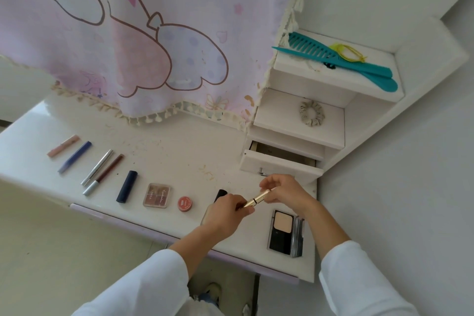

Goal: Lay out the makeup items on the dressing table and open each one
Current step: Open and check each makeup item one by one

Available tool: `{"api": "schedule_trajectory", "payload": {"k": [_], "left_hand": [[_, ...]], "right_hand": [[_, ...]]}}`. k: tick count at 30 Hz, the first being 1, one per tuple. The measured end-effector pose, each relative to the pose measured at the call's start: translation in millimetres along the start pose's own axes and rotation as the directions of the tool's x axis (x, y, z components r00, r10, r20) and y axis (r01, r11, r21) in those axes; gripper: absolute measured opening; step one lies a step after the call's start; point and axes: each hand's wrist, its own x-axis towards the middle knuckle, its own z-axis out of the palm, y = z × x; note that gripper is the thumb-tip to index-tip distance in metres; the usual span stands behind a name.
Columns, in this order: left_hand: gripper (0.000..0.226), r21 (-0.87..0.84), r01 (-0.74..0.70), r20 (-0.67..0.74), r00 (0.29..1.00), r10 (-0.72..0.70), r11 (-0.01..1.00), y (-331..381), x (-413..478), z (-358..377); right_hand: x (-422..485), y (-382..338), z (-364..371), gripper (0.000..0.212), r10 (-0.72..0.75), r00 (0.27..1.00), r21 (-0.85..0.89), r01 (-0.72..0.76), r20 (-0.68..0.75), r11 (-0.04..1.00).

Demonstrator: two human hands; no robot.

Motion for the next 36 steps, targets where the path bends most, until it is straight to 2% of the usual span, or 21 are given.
{"api": "schedule_trajectory", "payload": {"k": [1,4,5,8,10,12,14,16,19,22,25,27,31,34,36], "left_hand": [[0.027,0.000,0.001,-0.002,1.000,-0.001,1.000,-0.1,0.2,0.4],[0.028,0.004,-0.001,0.007,1.000,0.001,1.000,1.4,1.2,2.4],[0.027,0.007,-0.001,0.012,1.000,0.001,1.000,1.9,1.5,2.6],[0.028,0.010,0.010,0.011,1.000,-0.011,1.000,3.1,1.9,1.8],[0.030,0.017,0.024,0.011,1.000,-0.024,1.000,4.1,1.5,1.4],[0.032,0.022,0.035,0.012,0.999,-0.035,0.999,5.6,0.7,1.3],[0.030,0.020,0.043,0.016,0.999,-0.044,0.999,6.8,0.4,1.0],[0.027,0.025,0.047,0.031,0.998,-0.048,0.999,7.2,0.4,1.2],[0.031,0.025,0.062,0.034,0.997,-0.063,0.998,6.8,0.9,0.7],[0.032,0.023,0.071,0.033,0.997,-0.071,0.997,6.8,1.3,0.4],[0.029,0.020,0.069,0.034,0.997,-0.069,0.997,7.3,0.1,0.6],[0.029,0.023,0.071,0.040,0.997,-0.072,0.997,7.2,-0.6,0.8],[0.031,0.017,0.078,0.047,0.996,-0.079,0.997,6.8,-1.2,-0.3],[0.031,0.022,0.089,0.038,0.995,-0.090,0.996,5.7,-2.1,0.2],[0.031,0.019,0.101,0.032,0.994,-0.102,0.995,5.0,-2.4,0.8]], "right_hand": [[0.0,0.9,2.0,0.010,0.030,0.999,-0.012,-0.030,-0.012,0.999],[-0.3,2.4,6.6,0.031,0.058,0.987,-0.176,-0.084,-0.150,0.981],[0.5,3.1,6.1,0.030,0.030,0.984,-0.198,-0.064,-0.173,0.978],[2.1,4.9,-0.6,0.003,-0.009,0.995,-0.071,0.002,-0.099,0.997],[2.8,5.3,-3.6,0.010,-0.019,0.999,0.026,0.020,-0.040,0.999],[2.9,5.8,-2.0,0.011,0.034,0.998,0.053,-0.031,-0.045,0.998],[3.0,5.3,-0.3,0.032,0.076,0.990,-0.072,-0.085,-0.121,0.994],[3.2,5.9,-2.2,0.032,0.042,0.988,-0.157,-0.066,-0.150,0.985],[3.3,8.1,-6.9,0.007,0.016,0.996,-0.021,-0.018,-0.092,1.000],[3.9,8.9,-8.1,0.019,0.022,0.999,0.117,-0.016,-0.045,0.993],[3.7,10.1,-2.7,0.033,0.096,0.989,-0.012,-0.098,-0.113,0.995],[5.0,12.1,-3.1,0.031,0.081,0.984,-0.049,-0.090,-0.157,0.995],[4.7,12.3,-5.2,0.017,0.071,0.985,0.156,-0.046,-0.158,0.987],[4.2,14.2,-2.4,0.030,0.122,0.983,0.255,-0.085,-0.136,0.963],[3.0,15.4,1.2,0.039,0.167,0.976,0.169,-0.143,-0.140,0.975]]}}
